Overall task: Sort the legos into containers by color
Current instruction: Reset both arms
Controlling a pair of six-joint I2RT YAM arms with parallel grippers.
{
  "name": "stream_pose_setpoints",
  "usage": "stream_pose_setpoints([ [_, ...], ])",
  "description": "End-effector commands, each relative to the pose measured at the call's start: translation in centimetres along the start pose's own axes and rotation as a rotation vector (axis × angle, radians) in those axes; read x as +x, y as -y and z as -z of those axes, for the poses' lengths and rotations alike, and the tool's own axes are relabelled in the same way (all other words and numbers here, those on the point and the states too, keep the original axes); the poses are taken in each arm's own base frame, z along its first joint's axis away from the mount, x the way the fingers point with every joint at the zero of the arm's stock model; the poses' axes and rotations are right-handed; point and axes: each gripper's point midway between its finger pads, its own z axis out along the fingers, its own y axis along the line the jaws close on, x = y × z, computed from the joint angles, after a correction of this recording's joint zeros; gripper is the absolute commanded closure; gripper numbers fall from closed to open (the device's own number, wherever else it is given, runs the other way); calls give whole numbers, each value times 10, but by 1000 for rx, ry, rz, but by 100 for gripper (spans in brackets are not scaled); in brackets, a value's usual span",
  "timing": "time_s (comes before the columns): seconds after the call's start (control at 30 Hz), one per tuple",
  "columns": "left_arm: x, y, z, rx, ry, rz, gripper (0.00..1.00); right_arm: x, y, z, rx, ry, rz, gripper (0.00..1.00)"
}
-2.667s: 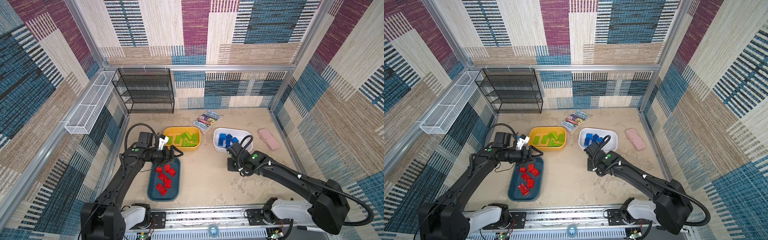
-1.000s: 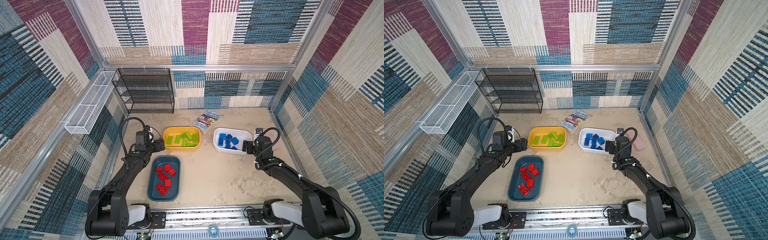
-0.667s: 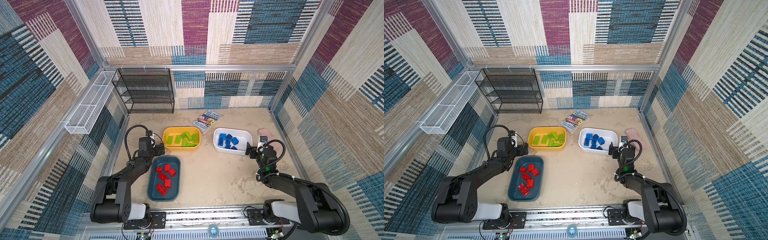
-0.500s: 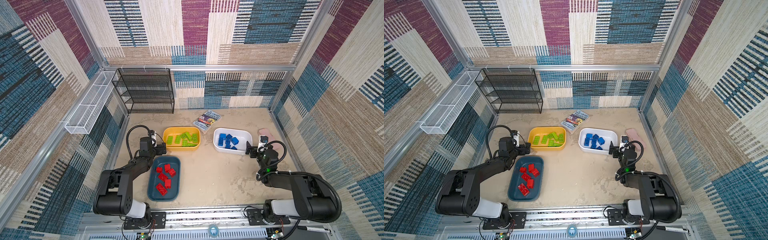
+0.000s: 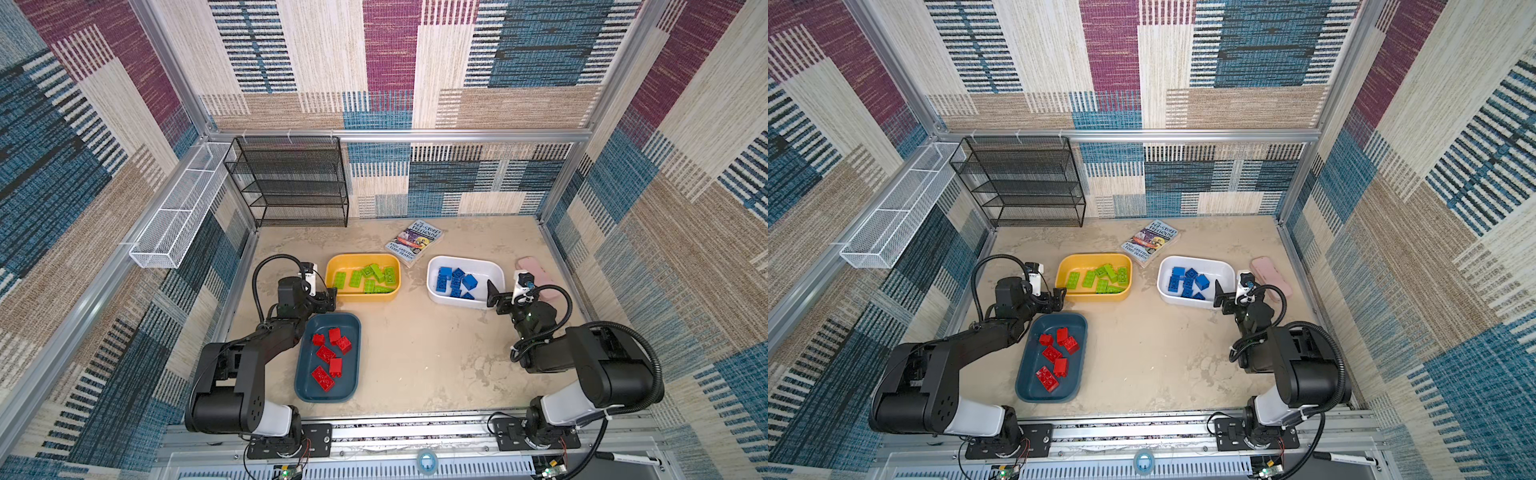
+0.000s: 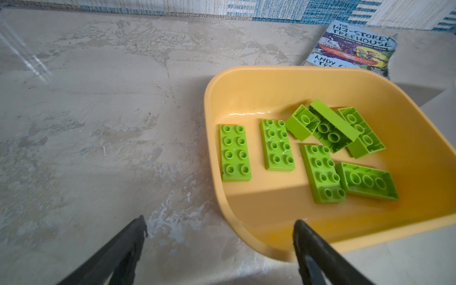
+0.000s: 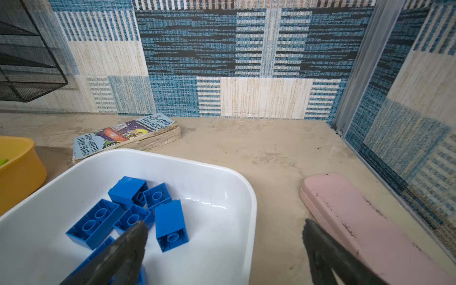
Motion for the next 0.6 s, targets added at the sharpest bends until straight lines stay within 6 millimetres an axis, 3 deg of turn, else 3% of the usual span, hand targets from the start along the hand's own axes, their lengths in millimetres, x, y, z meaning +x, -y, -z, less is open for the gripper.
stream_pose_setpoints([
  [0.0,-12,6,3,29,57,-55,7,-11,6,-1,33,41,-16,1],
  [0.57,-13,7,11,20,95,-64,7,-11,6,-1,31,43,-14,1],
])
